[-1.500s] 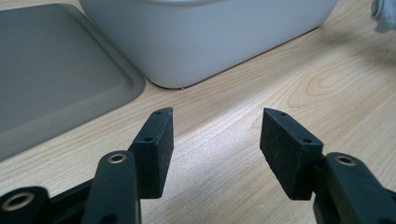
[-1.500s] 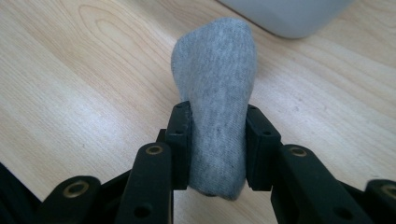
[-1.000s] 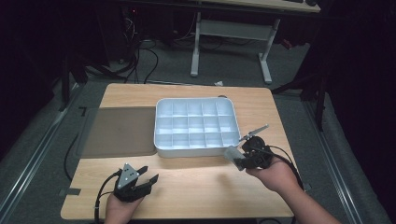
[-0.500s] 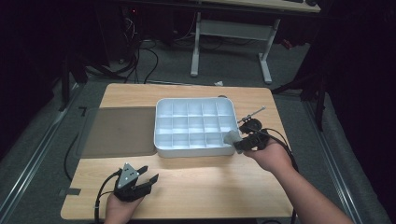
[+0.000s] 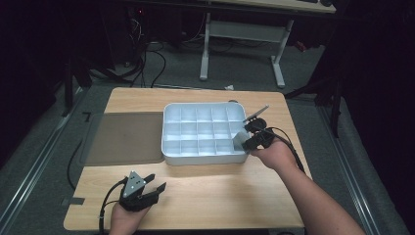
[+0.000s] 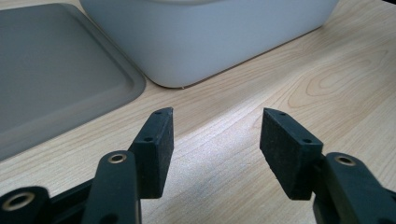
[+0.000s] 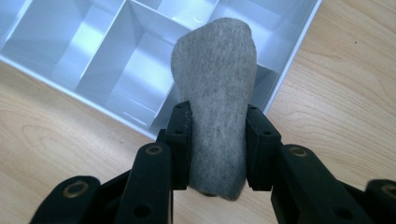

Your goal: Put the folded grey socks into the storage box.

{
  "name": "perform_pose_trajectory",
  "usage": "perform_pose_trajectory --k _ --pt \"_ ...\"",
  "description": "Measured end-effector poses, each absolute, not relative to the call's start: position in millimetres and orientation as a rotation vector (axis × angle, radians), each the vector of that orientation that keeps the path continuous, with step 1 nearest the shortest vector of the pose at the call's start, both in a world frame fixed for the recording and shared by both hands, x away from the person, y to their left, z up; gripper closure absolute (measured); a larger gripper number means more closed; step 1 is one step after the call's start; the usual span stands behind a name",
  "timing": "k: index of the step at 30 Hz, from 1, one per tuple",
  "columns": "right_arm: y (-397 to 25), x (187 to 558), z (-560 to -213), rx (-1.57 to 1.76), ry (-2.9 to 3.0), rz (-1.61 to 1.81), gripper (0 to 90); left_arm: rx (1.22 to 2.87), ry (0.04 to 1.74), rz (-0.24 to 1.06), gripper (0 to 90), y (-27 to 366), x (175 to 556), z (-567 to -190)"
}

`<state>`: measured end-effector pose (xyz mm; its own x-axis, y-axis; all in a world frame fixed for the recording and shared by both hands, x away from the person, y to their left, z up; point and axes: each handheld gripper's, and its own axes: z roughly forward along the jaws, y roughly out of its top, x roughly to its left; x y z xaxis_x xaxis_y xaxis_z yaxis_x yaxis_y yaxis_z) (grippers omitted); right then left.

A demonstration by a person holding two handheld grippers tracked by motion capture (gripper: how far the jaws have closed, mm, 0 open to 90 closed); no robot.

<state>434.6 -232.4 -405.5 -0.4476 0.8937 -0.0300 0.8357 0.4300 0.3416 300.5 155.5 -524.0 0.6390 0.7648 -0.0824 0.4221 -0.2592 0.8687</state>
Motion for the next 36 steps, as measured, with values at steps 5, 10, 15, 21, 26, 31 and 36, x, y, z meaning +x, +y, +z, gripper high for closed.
perform_pose_trajectory --k 5,10,15,21,26,31,36 --pt "-225.5 437.0 -410.4 1.538 2.453 0.364 68.8 1.892 0.939 0.443 45.1 155.4 300.5 -523.8" --pt "-224.7 441.2 -413.3 1.525 2.447 0.337 68.9 1.895 0.938 0.437 45.0 155.3 300.6 -523.9" --pt "-224.6 445.4 -416.8 1.538 2.439 0.32 68.9 1.898 0.937 0.435 45.0 155.4 300.7 -524.3" --pt "-223.9 451.7 -424.4 1.553 2.456 0.309 68.8 1.897 0.939 0.435 45.0 156.1 301.1 -524.5" --pt "-223.3 455.5 -432.9 1.568 2.469 0.302 69.0 1.902 0.936 0.433 44.9 155.5 300.8 -524.5" --pt "-219.8 456.1 -439.3 1.532 2.494 0.257 69.2 1.902 0.935 0.433 45.0 154.7 300.6 -524.8" --pt "-218.8 457.6 -444.5 1.533 2.511 0.237 69.3 1.905 0.932 0.432 45.0 154.2 300.5 -524.9"
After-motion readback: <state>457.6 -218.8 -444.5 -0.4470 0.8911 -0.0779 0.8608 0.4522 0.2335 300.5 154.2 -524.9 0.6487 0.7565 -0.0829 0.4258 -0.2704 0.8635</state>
